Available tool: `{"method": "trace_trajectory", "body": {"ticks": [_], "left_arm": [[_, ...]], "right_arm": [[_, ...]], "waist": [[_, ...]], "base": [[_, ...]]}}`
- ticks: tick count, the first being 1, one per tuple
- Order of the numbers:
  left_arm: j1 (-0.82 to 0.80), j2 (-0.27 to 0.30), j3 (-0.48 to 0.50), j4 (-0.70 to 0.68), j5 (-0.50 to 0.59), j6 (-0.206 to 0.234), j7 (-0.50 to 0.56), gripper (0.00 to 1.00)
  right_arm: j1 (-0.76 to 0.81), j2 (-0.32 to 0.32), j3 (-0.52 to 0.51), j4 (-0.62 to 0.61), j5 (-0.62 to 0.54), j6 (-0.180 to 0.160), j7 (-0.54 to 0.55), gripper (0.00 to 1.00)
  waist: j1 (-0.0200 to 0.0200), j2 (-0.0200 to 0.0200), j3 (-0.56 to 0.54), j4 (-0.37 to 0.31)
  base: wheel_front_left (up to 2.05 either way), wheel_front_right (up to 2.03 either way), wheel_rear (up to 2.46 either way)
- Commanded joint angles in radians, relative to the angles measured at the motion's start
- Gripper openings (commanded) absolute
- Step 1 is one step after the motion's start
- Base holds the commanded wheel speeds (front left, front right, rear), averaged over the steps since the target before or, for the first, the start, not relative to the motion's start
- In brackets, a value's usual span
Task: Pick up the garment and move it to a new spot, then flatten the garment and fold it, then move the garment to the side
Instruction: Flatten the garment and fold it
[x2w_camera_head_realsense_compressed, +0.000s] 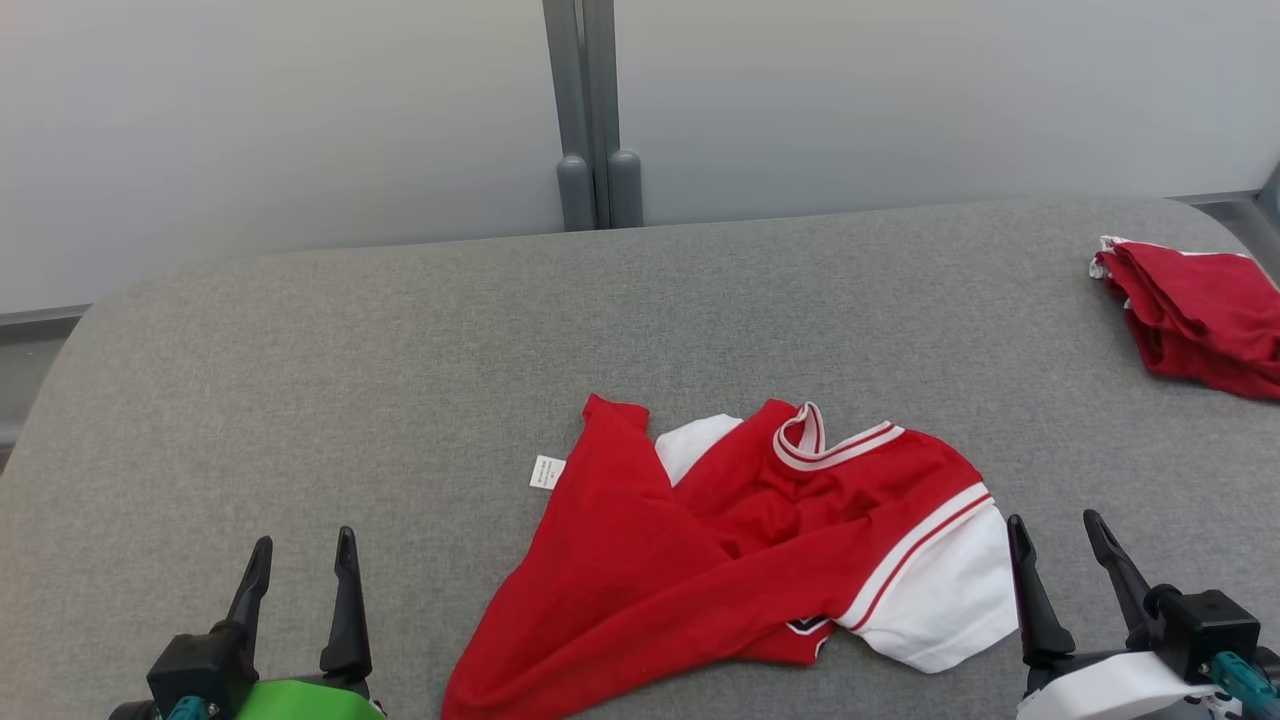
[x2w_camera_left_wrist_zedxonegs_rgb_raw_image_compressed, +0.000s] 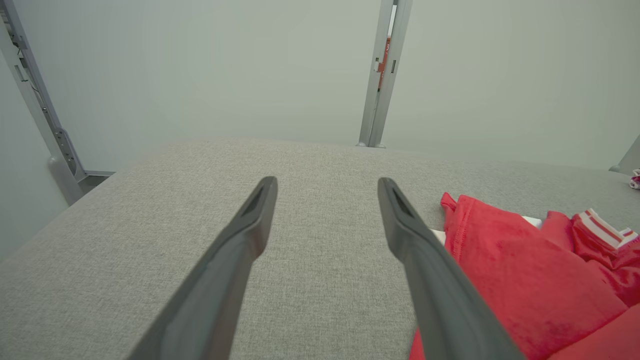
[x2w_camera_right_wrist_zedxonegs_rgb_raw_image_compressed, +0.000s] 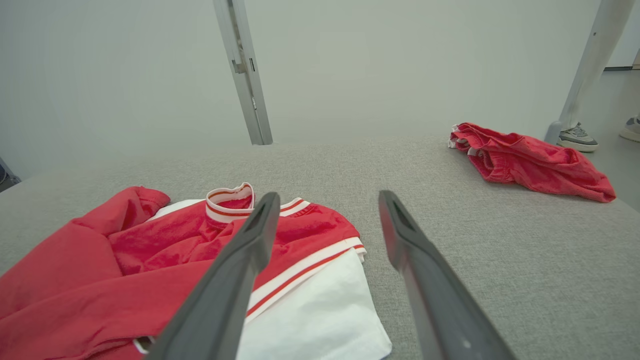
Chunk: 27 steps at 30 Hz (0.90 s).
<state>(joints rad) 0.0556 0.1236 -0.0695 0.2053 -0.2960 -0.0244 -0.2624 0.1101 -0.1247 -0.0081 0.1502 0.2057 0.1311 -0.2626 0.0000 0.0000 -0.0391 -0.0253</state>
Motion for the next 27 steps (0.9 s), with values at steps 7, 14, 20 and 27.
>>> {"method": "trace_trajectory", "body": {"ticks": [7, 14, 20, 27], "left_arm": [[-0.001, -0.017, 0.033, 0.027, 0.044, -0.030, -0.003, 1.00], [-0.009, -0.025, 0.041, 0.050, 0.060, -0.051, -0.003, 1.00], [-0.014, -0.024, 0.046, 0.044, 0.063, -0.069, -0.003, 1.00], [-0.011, -0.023, 0.044, 0.046, 0.060, -0.081, -0.003, 1.00]], "right_arm": [[0.036, -0.015, 0.016, -0.060, -0.033, -0.001, -0.003, 1.00], [0.045, -0.025, 0.030, -0.096, -0.044, -0.001, -0.003, 1.00], [0.040, -0.024, 0.038, -0.099, -0.035, -0.001, -0.003, 1.00], [0.032, -0.022, 0.044, -0.094, -0.032, -0.001, -0.003, 1.00]], "waist": [[0.0000, 0.0000, -0.009, -0.007], [0.0000, 0.0000, -0.010, -0.010], [0.0000, 0.0000, -0.009, -0.004], [0.0000, 0.0000, -0.010, 0.003]], "base": [[0.00, 0.00, 0.00], [0.00, 0.00, 0.00], [0.00, 0.00, 0.00], [0.00, 0.00, 0.00]]}}
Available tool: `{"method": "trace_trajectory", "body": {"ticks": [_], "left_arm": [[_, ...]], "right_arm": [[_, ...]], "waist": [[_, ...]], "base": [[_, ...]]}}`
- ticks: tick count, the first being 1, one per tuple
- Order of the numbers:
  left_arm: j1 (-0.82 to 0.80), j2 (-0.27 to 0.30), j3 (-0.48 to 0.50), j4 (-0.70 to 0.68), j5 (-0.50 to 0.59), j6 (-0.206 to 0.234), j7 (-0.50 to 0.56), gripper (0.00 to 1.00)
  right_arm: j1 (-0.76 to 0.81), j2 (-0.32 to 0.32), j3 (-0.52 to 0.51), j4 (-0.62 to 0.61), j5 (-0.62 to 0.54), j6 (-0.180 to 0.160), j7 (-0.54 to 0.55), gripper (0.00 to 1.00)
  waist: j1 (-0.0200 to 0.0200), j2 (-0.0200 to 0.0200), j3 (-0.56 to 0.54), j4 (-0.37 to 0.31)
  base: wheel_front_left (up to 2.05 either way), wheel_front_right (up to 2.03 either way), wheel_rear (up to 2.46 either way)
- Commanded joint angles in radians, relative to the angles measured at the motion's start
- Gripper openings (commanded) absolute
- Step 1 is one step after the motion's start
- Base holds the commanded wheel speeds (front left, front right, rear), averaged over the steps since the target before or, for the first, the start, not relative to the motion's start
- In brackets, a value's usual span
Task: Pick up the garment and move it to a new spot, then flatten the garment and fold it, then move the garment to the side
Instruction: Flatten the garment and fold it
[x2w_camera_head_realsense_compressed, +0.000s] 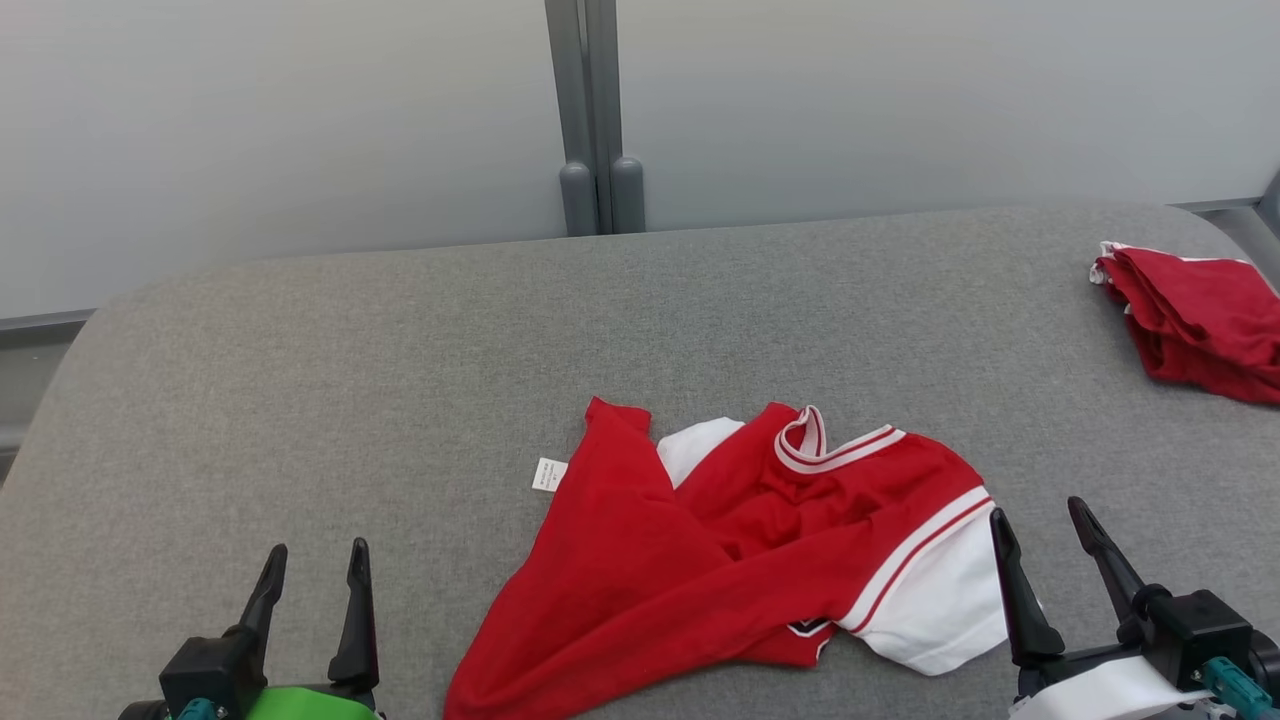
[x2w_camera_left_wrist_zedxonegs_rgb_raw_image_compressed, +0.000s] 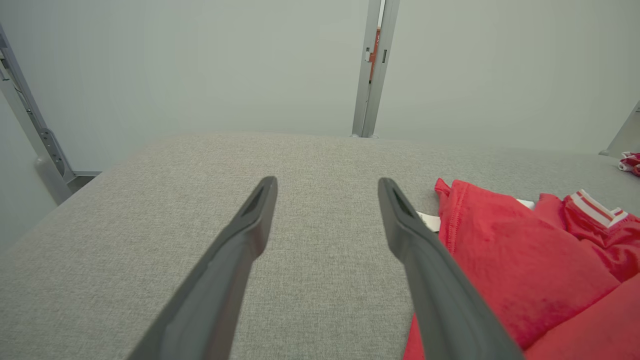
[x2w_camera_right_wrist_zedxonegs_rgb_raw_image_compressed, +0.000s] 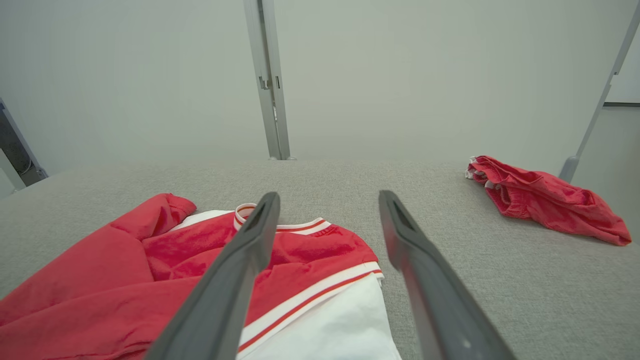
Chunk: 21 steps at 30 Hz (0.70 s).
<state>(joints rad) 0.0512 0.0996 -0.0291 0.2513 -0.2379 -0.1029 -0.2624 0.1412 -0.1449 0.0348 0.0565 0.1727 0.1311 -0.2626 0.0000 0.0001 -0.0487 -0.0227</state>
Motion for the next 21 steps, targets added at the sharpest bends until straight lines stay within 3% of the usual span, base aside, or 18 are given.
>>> {"method": "trace_trajectory", "body": {"ticks": [1, 21], "left_arm": [[-0.006, 0.002, 0.003, 0.000, 0.002, -0.003, -0.003, 1.00], [0.002, -0.003, 0.003, 0.007, 0.008, -0.017, -0.003, 1.00]], "right_arm": [[0.001, -0.002, 0.002, 0.000, 0.001, -0.001, -0.003, 1.00], [-0.003, -0.004, 0.006, 0.016, 0.009, -0.001, -0.003, 1.00]], "waist": [[0.0000, -0.0001, 0.000, 0.000], [0.0000, -0.0001, -0.005, 0.001]], "base": [[0.00, 0.00, 0.00], [0.00, 0.00, 0.00]]}}
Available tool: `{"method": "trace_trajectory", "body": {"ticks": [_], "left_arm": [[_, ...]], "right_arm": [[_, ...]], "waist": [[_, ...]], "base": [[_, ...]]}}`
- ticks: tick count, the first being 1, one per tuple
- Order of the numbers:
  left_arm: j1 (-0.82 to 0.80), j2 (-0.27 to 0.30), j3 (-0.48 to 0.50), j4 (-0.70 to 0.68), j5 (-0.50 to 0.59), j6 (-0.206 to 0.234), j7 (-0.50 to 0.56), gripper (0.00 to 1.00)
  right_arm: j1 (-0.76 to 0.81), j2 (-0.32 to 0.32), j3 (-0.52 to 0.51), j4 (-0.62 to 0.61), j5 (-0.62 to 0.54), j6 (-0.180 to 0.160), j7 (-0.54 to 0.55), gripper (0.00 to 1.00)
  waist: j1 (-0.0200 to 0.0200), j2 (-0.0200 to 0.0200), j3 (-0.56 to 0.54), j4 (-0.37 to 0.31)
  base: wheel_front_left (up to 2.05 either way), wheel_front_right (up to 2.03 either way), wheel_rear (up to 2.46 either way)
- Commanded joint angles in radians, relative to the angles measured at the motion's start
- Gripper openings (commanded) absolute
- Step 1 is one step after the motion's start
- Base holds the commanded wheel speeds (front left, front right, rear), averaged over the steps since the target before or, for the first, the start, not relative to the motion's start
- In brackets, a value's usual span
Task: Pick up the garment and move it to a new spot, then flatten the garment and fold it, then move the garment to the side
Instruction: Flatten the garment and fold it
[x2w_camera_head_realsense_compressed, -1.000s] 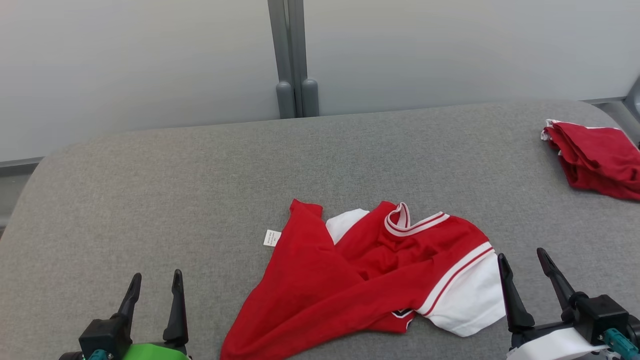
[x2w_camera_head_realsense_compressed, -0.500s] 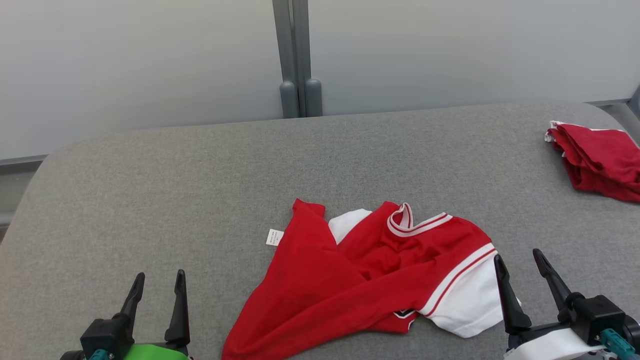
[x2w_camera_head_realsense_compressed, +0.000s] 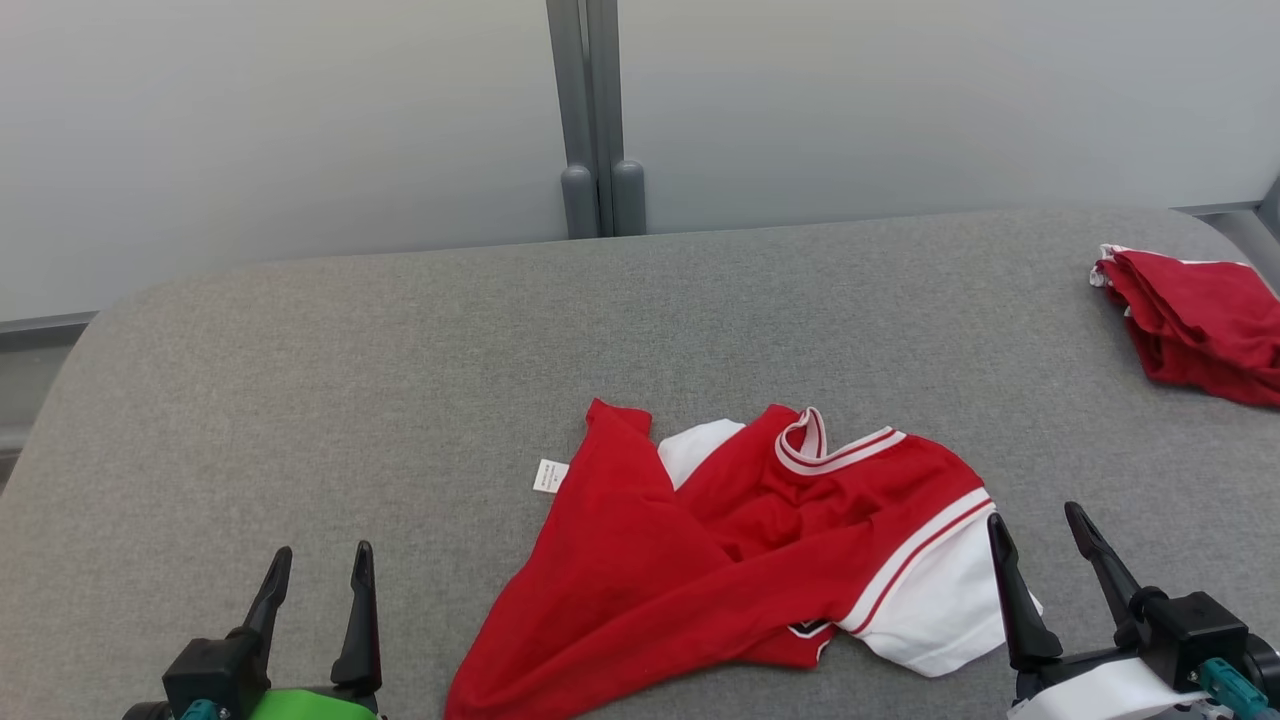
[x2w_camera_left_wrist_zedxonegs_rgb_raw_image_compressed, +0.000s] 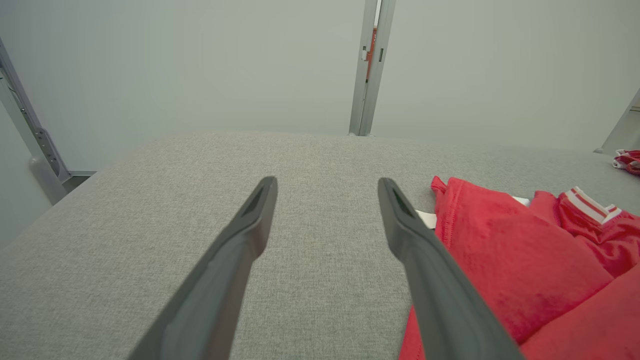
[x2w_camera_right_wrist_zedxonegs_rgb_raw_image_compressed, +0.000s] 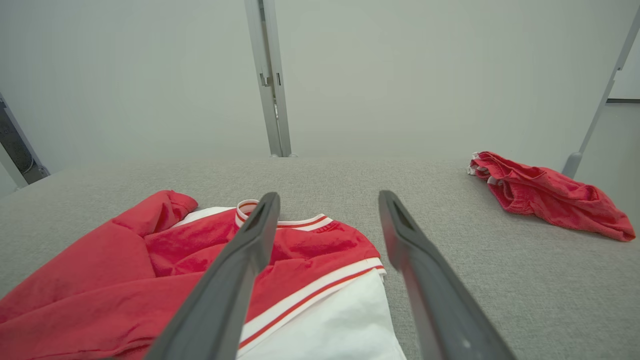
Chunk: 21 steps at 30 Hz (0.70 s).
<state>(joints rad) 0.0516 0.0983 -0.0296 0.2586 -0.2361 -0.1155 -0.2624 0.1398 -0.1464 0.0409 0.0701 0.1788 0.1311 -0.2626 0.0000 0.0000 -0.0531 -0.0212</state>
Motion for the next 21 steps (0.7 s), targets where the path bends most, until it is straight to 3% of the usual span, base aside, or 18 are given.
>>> {"method": "trace_trajectory", "body": {"ticks": [1, 12, 21], "left_arm": [[0.003, -0.002, 0.004, 0.001, 0.007, -0.004, -0.003, 1.00], [0.016, -0.007, -0.002, 0.015, 0.013, -0.006, -0.003, 1.00], [0.028, -0.025, -0.081, 0.126, 0.001, -0.010, -0.003, 1.00]], "right_arm": [[-0.002, -0.002, 0.000, 0.004, 0.003, -0.001, -0.003, 1.00], [-0.007, 0.001, -0.009, 0.014, 0.005, -0.001, -0.003, 1.00], [-0.044, -0.003, -0.032, 0.113, -0.005, -0.001, -0.003, 1.00]], "waist": [[0.0000, 0.0000, -0.001, 0.000], [0.0000, 0.0000, 0.000, 0.003], [0.0000, 0.0000, 0.020, 0.008]], "base": [[0.00, 0.00, 0.00], [0.00, 0.00, 0.00], [0.00, 0.00, 0.00]]}}
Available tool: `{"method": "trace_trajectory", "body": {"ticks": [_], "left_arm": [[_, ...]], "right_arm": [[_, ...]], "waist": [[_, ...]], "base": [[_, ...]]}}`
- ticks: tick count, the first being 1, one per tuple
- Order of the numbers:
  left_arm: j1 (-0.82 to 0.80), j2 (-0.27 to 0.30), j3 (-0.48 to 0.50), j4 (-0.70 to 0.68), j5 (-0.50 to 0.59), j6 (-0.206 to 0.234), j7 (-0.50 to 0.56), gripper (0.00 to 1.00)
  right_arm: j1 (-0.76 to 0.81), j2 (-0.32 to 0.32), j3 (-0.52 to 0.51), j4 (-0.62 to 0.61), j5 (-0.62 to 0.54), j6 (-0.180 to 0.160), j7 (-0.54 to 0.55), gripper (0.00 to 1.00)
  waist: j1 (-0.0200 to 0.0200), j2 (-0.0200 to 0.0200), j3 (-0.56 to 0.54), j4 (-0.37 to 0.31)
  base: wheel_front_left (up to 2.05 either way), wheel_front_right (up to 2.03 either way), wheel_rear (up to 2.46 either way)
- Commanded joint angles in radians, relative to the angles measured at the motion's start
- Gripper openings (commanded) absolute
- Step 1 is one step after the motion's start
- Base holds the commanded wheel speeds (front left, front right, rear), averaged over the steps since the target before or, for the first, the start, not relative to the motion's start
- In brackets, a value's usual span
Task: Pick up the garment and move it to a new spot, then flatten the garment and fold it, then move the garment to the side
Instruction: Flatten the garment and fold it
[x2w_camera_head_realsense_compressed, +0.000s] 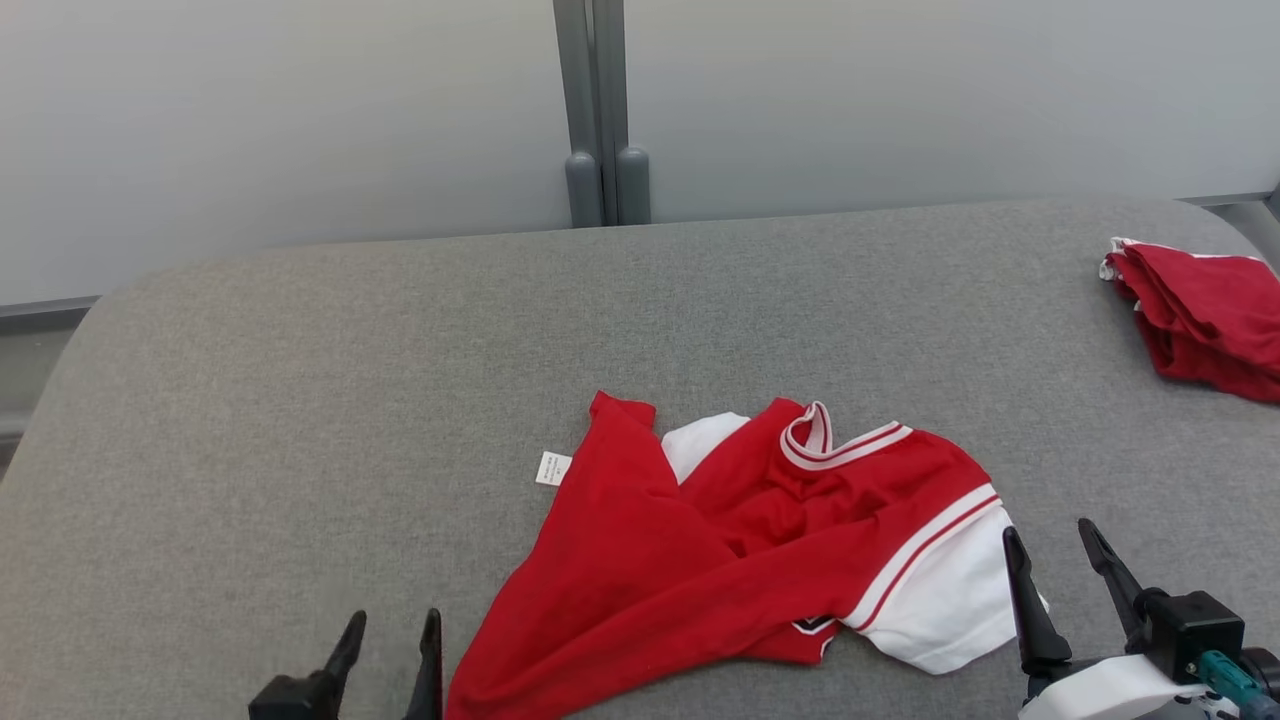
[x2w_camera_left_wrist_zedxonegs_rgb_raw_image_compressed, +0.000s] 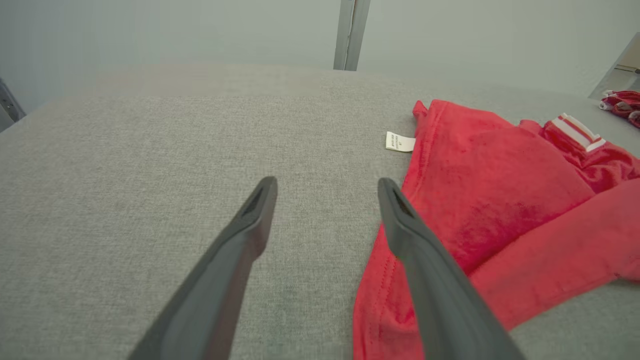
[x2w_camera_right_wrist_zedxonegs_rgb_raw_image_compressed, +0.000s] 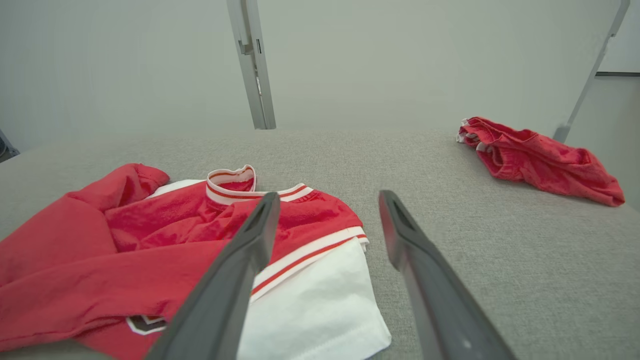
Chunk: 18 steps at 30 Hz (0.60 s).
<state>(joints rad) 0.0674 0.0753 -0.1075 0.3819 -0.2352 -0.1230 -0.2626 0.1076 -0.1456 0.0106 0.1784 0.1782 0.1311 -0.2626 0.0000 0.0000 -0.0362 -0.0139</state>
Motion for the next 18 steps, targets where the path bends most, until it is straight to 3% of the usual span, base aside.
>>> {"method": "trace_trajectory", "body": {"ticks": [1, 18], "left_arm": [[0.016, -0.003, -0.012, 0.018, -0.002, -0.004, -0.003, 1.00], [-0.022, -0.014, -0.128, 0.260, -0.052, -0.008, 0.000, 1.00]], "right_arm": [[-0.017, -0.004, -0.003, 0.019, -0.005, -0.001, -0.003, 1.00], [-0.152, -0.029, -0.023, 0.361, -0.007, -0.001, -0.003, 1.00]], "waist": [[0.0000, 0.0000, 0.005, 0.001], [0.0000, 0.0000, 0.071, 0.020]], "base": [[0.00, 0.00, 0.00], [0.00, 0.00, 0.00]]}}
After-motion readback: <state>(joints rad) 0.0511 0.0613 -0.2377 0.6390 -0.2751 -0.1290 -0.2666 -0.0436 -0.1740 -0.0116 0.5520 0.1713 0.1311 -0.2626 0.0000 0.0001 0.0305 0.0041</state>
